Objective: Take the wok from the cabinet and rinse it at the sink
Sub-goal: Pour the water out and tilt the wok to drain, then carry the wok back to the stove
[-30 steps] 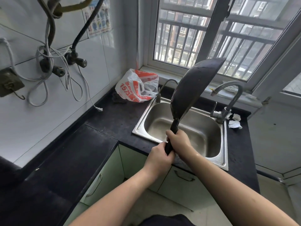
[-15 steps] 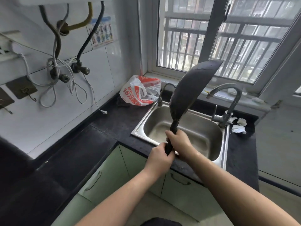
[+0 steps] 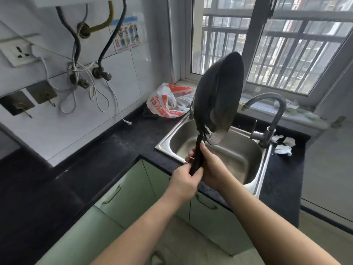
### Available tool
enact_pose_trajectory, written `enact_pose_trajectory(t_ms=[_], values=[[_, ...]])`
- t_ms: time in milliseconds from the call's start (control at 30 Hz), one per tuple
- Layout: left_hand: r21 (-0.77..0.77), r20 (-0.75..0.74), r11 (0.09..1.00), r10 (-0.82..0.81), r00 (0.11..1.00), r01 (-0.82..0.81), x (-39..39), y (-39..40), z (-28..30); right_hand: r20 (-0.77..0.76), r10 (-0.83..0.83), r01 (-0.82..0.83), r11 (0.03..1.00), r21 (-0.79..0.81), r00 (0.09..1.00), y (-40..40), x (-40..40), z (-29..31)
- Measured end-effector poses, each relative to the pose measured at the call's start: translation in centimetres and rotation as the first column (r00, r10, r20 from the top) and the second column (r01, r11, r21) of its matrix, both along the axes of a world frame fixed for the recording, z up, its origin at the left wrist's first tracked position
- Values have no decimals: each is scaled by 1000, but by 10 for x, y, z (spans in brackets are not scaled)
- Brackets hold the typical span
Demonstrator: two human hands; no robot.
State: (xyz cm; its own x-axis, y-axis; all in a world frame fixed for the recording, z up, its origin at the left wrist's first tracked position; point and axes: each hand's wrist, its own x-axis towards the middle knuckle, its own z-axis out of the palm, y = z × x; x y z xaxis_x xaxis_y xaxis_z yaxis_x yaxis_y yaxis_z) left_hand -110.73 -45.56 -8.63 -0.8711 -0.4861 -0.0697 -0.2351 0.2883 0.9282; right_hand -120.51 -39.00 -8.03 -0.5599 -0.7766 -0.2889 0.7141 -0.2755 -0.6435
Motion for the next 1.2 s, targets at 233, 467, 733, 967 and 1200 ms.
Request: enact_pose_trajectory(t_ms=[233,467,733,967,1200], values=[[323,44,945,42,998,-54,26,14,8,199,121,-104,990,-90,973,-5,20,-6],[597,26,797,95,995,-92,61,17,10,297,194,-156,977,-147,935,-17,52,-26],[682,57,707,203,978,-186,107,15,8,305,265,-256,964,-70,915,-32,94,-33],[677,66,694,274,959,-245,144,17,0,145,352,-366,927,82,925,-40,127,-41],[464,165,786,376,912,-408,193,19,-4,26,394,-389,889,241,919,-48,179,-37]])
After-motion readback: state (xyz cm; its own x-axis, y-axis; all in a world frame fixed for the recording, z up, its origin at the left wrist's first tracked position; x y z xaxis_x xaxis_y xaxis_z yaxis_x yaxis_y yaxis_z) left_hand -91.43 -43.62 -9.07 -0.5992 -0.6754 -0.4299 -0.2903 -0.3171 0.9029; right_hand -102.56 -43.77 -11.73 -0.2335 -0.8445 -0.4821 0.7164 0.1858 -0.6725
